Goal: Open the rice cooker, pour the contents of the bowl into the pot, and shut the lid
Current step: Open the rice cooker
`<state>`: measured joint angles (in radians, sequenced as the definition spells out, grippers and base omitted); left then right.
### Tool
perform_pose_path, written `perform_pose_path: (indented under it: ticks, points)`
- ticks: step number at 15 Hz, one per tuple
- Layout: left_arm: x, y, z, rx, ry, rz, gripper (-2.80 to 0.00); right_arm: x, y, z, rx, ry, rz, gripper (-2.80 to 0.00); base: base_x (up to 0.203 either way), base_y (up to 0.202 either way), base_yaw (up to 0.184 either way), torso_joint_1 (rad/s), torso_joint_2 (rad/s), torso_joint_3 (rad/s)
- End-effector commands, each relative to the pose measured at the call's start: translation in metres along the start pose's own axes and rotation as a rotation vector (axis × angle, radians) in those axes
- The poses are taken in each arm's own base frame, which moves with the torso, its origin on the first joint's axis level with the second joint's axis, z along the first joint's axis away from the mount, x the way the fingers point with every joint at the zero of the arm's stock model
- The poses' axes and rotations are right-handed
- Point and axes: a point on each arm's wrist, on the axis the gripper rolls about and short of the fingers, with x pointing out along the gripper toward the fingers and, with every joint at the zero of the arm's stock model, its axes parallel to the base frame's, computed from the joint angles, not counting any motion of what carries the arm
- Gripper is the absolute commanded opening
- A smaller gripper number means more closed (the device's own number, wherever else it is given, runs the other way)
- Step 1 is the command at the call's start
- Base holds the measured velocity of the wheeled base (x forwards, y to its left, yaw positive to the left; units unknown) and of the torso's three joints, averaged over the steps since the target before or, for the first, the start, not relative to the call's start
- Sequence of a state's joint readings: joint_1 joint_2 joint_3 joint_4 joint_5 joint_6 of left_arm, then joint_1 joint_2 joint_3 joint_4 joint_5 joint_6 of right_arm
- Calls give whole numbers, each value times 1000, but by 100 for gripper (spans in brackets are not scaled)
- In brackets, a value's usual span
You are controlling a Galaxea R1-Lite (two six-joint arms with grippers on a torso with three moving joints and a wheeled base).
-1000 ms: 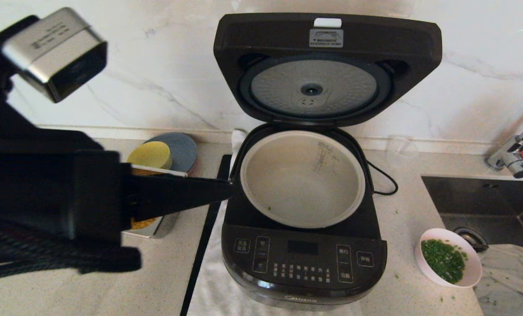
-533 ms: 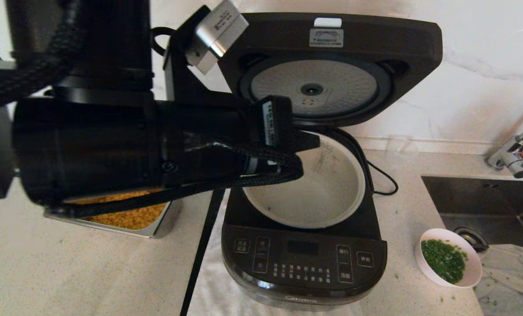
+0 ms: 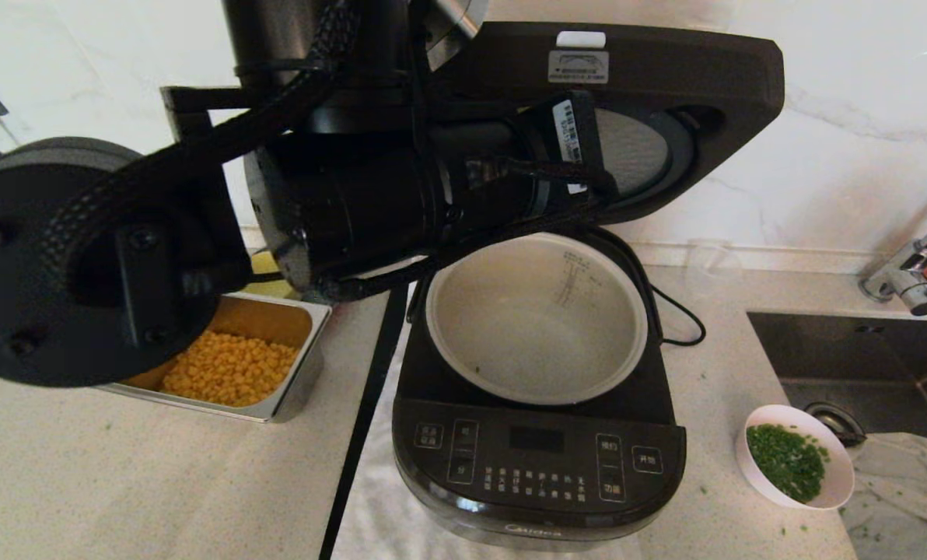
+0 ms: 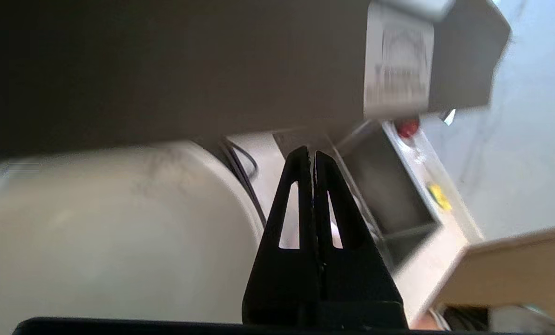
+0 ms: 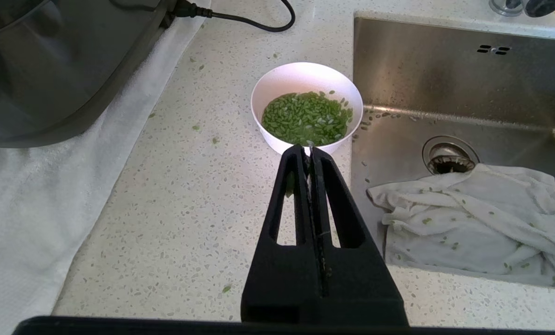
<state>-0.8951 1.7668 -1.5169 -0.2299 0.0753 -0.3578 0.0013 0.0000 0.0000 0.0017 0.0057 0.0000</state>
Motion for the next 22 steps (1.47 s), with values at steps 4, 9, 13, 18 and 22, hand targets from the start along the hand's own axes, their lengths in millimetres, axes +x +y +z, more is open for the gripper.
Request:
perform_pose_path:
  ticks: [4, 9, 13, 18, 22]
  points:
    - [22, 2, 4, 95, -89, 38, -280, 0, 0, 0, 0, 0, 1, -280, 0, 0, 0, 0, 0, 0]
    - [38, 3, 5, 195, -159, 91, -280, 0, 0, 0, 0, 0, 1, -280, 0, 0, 0, 0, 0, 0]
    - [47, 20, 13, 238, -231, 142, -280, 0, 0, 0, 0, 0, 1, -280, 0, 0, 0, 0, 0, 0]
    - [55, 29, 13, 308, -288, 163, -280, 0, 0, 0, 0, 0, 1, -280, 0, 0, 0, 0, 0, 0]
    - [64, 32, 7, 355, -305, 166, -280, 0, 0, 0, 0, 0, 1, -280, 0, 0, 0, 0, 0, 0]
